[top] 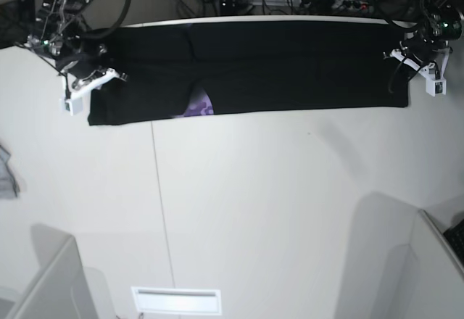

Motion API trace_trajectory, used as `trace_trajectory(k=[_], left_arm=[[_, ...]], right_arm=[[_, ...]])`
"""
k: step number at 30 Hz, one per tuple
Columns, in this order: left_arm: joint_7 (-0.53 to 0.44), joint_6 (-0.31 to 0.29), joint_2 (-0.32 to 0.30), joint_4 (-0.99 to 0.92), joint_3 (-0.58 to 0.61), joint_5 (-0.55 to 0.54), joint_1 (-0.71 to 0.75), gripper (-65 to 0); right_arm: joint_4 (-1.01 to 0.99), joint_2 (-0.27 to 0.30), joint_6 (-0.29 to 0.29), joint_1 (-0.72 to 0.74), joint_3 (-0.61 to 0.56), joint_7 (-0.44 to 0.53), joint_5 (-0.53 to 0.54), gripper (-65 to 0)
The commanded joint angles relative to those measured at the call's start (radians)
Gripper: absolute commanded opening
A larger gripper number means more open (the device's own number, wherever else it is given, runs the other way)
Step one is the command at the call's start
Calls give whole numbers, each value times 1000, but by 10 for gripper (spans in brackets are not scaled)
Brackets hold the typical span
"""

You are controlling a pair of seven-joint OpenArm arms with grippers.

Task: Fold the T-shirt properly
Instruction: 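Release the folded edge and raise both grippers off the shirt, then lower both grippers and grasp the ends of the folded strip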

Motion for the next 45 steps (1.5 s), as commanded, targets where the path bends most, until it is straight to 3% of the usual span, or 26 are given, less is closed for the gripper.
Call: trace_trajectory(k=[1, 4, 8, 12, 18, 25, 30, 35, 38, 45], left_arm=[[-28, -8, -14, 0, -5, -11, -8, -650], [-83, -6, -16, -47, 1, -11, -13, -650], [-121, 0, -20, -109, 64, -9, -19, -650], [-163, 71, -17, -153, 80, 55, -71, -650], [-160, 72, -20, -218, 80, 137, -199, -650], [-161, 69, -25, -313, 140, 279, -363, -650], [-160, 74, -42, -337, 190, 286, -424, -650], [-158, 74, -42, -291, 186, 279, -444, -650], [-155, 74, -42, -204, 186, 278, -440, -650], [18, 68, -39, 95, 156, 273, -436, -650]], right_arm=[[-8, 9, 4, 25, 2, 29, -12, -650], [-86, 8, 7, 64, 4, 55, -75, -650], [-180, 9, 5, 114, 4, 92, -80, -650], [-258, 9, 4, 178, 4, 97, -82, -650], [-347, 12, 4, 284, 4, 97, -91, -650], [-434, 8, 4, 400, 4, 115, -206, -650], [-496, 9, 4, 451, 4, 151, -207, -650], [-425, 5, 4, 450, 4, 143, -198, -650], [-332, -28, 7, 447, 7, 94, -198, -650], [-20, -83, 13, 410, 2, 9, -198, -650]])
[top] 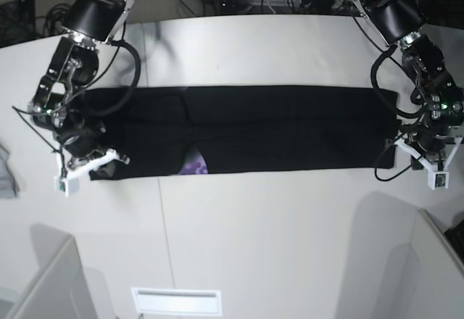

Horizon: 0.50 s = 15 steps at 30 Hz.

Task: Fold the T-shirt properly
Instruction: 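Lower both grippers and grasp the ends of the folded strip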

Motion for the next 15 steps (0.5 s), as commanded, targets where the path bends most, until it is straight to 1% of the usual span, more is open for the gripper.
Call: trace_trajectory(k=[1, 3, 5, 11, 12, 15], left_arm=[[6, 5, -15, 49, -36, -13, -7, -650], [24, -16, -17, 86, -105, -72, 29, -650], [27, -41, -18, 91, -166, -154, 66, -650], [19, -48, -37, 84, -254, -319, 198, -650], [19, -48, -33, 84, -264, -342, 207, -586], [19, -48, -30, 51, -273, -394, 217, -352]], right_arm=[[57, -7, 4, -7, 3, 6, 7, -650], [124, -20, 4, -39, 3, 6, 7, -650], [172, -23, 4, -73, 3, 6, 7, -650], [183, -24, 4, -137, 3, 14, 7, -650], [183, -26, 4, -143, 3, 14, 7, -650], [183, -27, 4, -154, 1, 14, 7, -650]])
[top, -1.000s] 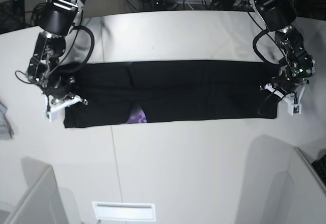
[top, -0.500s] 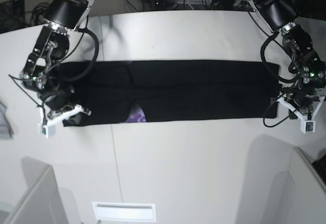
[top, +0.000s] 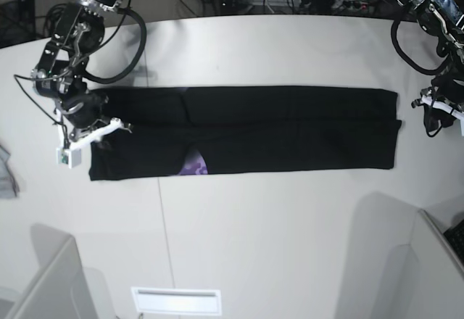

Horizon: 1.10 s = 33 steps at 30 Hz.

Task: Fold the T-shirt properly
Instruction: 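Lower both grippers and grasp the ends of the folded strip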

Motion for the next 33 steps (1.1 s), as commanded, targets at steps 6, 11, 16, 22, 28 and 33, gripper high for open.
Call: trace_trajectory(k=[6, 11, 16, 22, 28, 33], left_arm=[[-18, 0, -18, -124, 6, -104, -19, -82], [-18, 0, -20, -248, 52, -107, -91, -79], [-54, 5, -20, -345, 112, -107, -125, -79], [-164, 8, -24, -444, 228, -15, -123, -79], [-164, 8, -24, -481, 224, -17, -125, -81], [-164, 8, -26, -483, 224, -14, -123, -158]], right_arm=[[18, 5, 4, -3, 1, 22, 12, -650], [18, 5, 4, -25, 1, 24, 12, -650], [20, 5, 4, -45, 1, 27, 12, -650], [23, 5, 4, -55, 2, 27, 12, -650], [23, 5, 4, -57, 4, 27, 12, -650], [23, 4, 4, -57, 7, 28, 12, -650]])
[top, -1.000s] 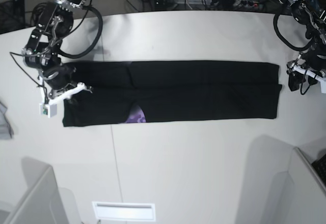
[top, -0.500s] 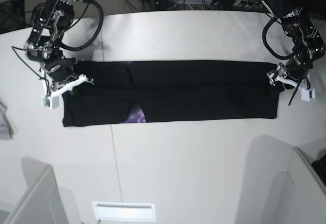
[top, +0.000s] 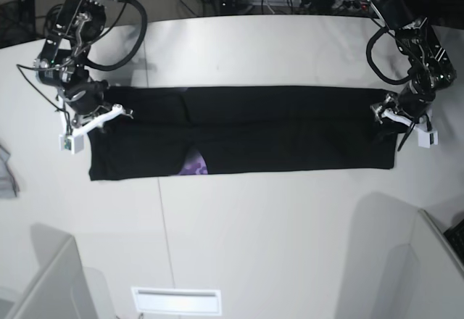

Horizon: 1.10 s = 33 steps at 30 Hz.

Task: Fold the T-shirt properly
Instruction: 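Lower both grippers and grasp the ends of the folded strip, then fold the strip end with the left gripper toward the right gripper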

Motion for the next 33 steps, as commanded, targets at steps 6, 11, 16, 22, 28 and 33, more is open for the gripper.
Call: trace_trajectory(k=[6, 11, 16, 22, 28, 33], left_arm=[[28, 10, -18, -80, -4, 20, -29, -532], [2, 10, -34, -92, -4, 20, -39, -650], [-69, 10, -74, -65, -4, 18, -10, -650], [-121, 10, -91, -5, -4, 20, 16, -650], [-123, 10, -97, 86, 4, 20, 57, -650], [-123, 10, -70, 156, 7, 109, 82, -650]], right_arm=[[21, 4, 3, 11, 7, 22, 12, -650], [21, 4, 3, 11, 8, 22, 12, -650], [21, 4, 3, 3, 8, 22, 12, -650], [21, 4, 3, 3, 8, 22, 13, -650], [21, 4, 3, 3, 8, 22, 13, -650], [21, 4, 3, 3, 8, 22, 27, -650]])
